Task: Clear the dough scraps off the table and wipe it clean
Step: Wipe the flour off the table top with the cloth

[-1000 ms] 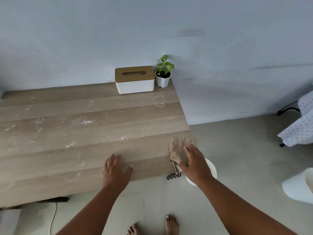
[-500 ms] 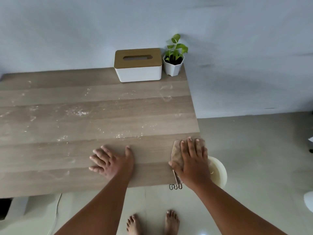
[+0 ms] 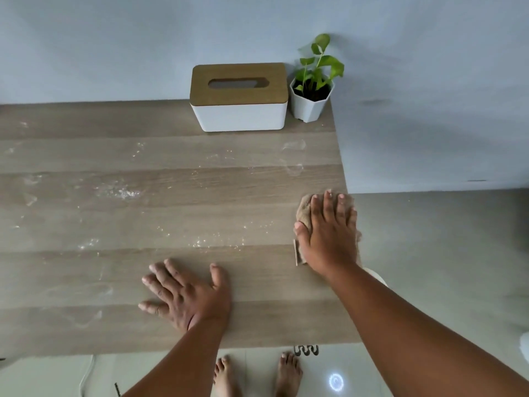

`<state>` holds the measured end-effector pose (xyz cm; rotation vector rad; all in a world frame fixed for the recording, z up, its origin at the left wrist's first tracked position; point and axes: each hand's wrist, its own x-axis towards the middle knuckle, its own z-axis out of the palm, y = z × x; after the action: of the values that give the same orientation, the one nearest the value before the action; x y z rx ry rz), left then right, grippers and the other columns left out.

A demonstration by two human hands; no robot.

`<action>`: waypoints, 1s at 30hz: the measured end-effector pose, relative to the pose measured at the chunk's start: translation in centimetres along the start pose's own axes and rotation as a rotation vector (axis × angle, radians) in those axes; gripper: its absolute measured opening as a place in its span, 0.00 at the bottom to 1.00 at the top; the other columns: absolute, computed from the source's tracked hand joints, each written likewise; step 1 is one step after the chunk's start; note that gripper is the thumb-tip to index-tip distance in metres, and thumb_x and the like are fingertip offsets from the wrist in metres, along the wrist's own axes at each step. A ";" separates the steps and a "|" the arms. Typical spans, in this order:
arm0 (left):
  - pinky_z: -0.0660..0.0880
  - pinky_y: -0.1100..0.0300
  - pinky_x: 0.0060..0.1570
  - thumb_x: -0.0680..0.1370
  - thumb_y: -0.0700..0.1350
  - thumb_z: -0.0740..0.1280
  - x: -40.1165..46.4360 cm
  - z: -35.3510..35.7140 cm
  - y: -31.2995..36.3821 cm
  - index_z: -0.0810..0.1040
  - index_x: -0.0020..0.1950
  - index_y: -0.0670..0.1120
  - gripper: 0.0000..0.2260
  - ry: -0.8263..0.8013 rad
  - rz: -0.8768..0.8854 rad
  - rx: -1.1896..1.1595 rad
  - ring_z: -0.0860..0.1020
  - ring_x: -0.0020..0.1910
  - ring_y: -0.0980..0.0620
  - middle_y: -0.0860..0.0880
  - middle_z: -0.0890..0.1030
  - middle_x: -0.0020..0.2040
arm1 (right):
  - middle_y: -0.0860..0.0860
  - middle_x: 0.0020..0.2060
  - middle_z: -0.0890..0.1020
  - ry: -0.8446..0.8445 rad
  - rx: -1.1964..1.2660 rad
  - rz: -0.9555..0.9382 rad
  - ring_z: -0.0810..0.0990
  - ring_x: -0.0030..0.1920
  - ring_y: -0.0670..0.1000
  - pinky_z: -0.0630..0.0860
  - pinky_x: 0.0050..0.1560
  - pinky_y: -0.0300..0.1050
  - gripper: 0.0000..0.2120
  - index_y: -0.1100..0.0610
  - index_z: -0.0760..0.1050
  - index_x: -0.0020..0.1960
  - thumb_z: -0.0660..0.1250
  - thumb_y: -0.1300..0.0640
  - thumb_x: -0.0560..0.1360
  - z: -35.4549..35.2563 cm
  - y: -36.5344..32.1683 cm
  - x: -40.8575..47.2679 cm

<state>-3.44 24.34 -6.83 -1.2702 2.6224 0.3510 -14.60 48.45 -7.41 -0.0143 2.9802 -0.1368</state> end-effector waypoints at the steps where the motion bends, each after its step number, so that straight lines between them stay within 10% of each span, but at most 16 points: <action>1: 0.36 0.34 0.78 0.73 0.69 0.49 0.0 0.0 0.1 0.44 0.84 0.43 0.47 0.002 -0.002 -0.009 0.35 0.82 0.45 0.45 0.40 0.85 | 0.60 0.83 0.53 0.002 -0.001 0.015 0.44 0.83 0.64 0.47 0.79 0.69 0.37 0.56 0.56 0.82 0.47 0.37 0.79 -0.2 -0.3 1.4; 16: 0.37 0.33 0.77 0.72 0.69 0.50 0.1 -0.3 0.2 0.47 0.84 0.43 0.47 0.022 -0.004 -0.031 0.37 0.83 0.45 0.44 0.43 0.85 | 0.53 0.84 0.54 -0.014 -0.015 -0.542 0.45 0.84 0.58 0.52 0.80 0.66 0.34 0.52 0.57 0.83 0.57 0.43 0.80 1.7 -0.4 -6.4; 30: 0.35 0.34 0.77 0.73 0.68 0.49 0.0 -0.5 0.3 0.45 0.84 0.43 0.46 0.025 -0.001 -0.054 0.36 0.83 0.45 0.45 0.42 0.85 | 0.57 0.83 0.51 -0.048 0.047 -0.021 0.43 0.83 0.62 0.46 0.81 0.66 0.36 0.54 0.53 0.83 0.44 0.42 0.77 -1.7 -4.6 8.1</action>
<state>-3.68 24.42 -6.35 -1.3014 2.6497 0.4109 -22.91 43.88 -6.60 -0.0422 2.9283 -0.2067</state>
